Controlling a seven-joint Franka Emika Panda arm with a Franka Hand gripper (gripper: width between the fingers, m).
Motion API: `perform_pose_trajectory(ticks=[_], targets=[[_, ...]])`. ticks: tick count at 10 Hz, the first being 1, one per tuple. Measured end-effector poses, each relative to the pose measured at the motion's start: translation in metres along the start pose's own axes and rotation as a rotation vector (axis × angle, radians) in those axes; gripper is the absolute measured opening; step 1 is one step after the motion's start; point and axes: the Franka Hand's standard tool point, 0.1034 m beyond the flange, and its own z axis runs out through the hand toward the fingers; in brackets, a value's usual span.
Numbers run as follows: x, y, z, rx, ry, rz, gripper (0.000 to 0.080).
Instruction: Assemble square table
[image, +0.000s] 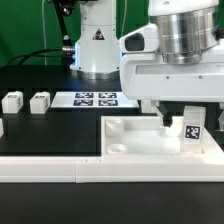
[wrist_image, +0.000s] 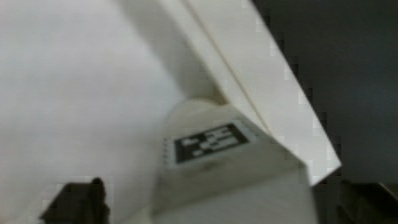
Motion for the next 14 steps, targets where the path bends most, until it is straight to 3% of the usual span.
perform_pose_trajectory(ticks=[1, 2, 3, 4, 8, 11, 12, 13, 14], targets=[[0.0002, -0.0006, 0.0010, 0.009, 0.006, 0.057, 0.0542], [0.0001, -0.0002, 0.0014, 0.007, 0.006, 0.053, 0.0542], [0.0000, -0.0002, 0.0016, 0.008, 0.005, 0.075, 0.0364], [0.0004, 0.0018, 0.0019, 0.005, 0.004, 0.143, 0.0294], [0.0010, 0.0029, 0.0022, 0.004, 0.004, 0.439, 0.0293], [-0.0007, 0.0030, 0.0030, 0.002, 0.011, 0.913, 0.0293], [-0.0012, 0.0038, 0.0048, 0.051, 0.001, 1.150, 0.0293], [-0.0028, 0.0050, 0.0053, 0.085, -0.015, 1.229, 0.0293], [-0.0028, 0.0040, 0.0050, 0.086, -0.015, 1.262, 0.0293]])
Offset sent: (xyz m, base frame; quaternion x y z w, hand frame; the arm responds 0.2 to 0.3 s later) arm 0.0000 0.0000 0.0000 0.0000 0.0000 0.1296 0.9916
